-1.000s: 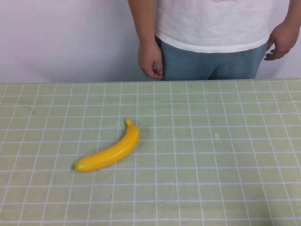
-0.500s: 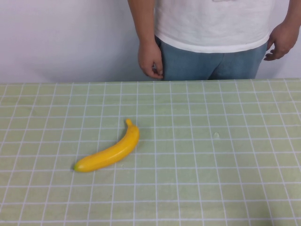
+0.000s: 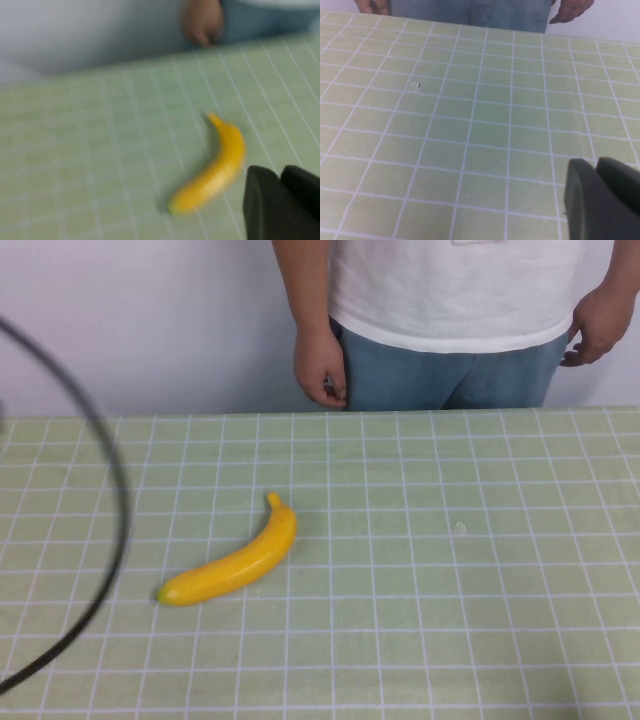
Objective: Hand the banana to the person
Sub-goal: Pick up the banana
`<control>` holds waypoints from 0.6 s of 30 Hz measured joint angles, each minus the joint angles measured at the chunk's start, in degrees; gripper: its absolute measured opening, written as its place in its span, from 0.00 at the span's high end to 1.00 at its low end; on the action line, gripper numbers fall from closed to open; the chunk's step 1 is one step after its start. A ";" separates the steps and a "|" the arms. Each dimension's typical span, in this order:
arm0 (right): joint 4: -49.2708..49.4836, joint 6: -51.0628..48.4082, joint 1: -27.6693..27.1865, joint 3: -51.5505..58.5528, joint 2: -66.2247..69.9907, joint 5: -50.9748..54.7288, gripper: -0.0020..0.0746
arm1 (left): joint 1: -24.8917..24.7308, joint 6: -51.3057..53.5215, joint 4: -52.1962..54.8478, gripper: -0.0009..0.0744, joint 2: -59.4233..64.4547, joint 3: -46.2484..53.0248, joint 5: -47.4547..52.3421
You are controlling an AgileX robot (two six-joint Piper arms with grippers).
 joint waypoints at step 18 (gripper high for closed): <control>0.00 0.00 0.00 0.00 0.00 0.00 0.98 | -12.70 19.06 -0.77 0.24 37.40 -4.57 3.79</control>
